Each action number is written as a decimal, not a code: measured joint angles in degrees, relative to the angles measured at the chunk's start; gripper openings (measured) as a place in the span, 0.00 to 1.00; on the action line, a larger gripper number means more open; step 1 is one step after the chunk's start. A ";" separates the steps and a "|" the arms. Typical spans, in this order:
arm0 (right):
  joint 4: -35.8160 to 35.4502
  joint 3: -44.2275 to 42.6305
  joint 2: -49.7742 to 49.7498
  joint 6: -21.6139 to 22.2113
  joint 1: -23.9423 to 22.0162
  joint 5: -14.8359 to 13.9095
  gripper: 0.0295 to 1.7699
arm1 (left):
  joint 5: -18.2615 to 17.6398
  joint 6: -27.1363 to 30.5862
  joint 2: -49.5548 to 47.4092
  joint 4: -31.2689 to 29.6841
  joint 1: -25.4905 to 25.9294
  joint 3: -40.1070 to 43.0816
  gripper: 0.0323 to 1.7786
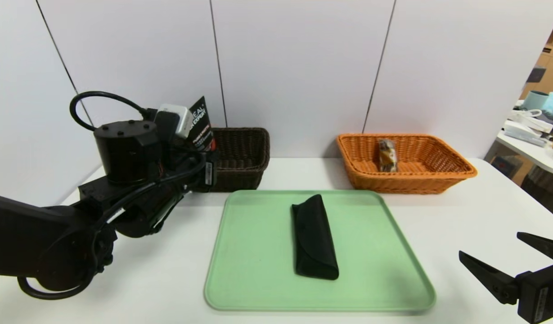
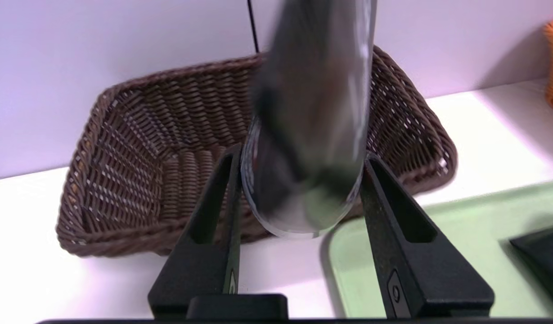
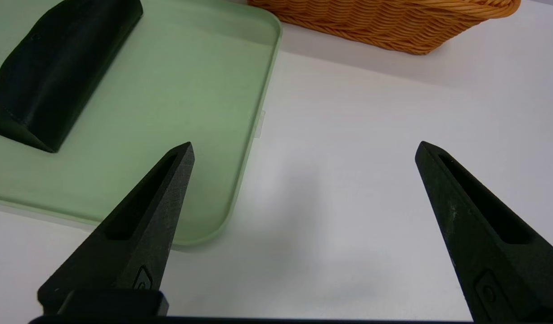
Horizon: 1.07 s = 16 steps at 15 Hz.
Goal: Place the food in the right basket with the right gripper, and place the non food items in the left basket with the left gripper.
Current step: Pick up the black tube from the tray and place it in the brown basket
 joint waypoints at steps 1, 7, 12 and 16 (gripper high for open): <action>0.00 0.02 0.00 -0.06 0.00 0.00 0.96 | -0.20 0.02 0.35 0.74 0.61 -1.30 0.45; -0.11 -0.04 0.16 -0.20 0.00 0.00 0.96 | -2.78 -0.04 4.49 6.21 4.96 -9.65 0.45; 0.00 -0.11 0.35 -0.22 0.00 0.04 0.96 | -4.00 -0.28 11.19 11.43 8.07 -16.98 0.45; 0.18 -0.11 0.41 -0.24 0.00 0.04 0.96 | -4.27 -0.59 15.99 14.77 9.18 -20.92 0.45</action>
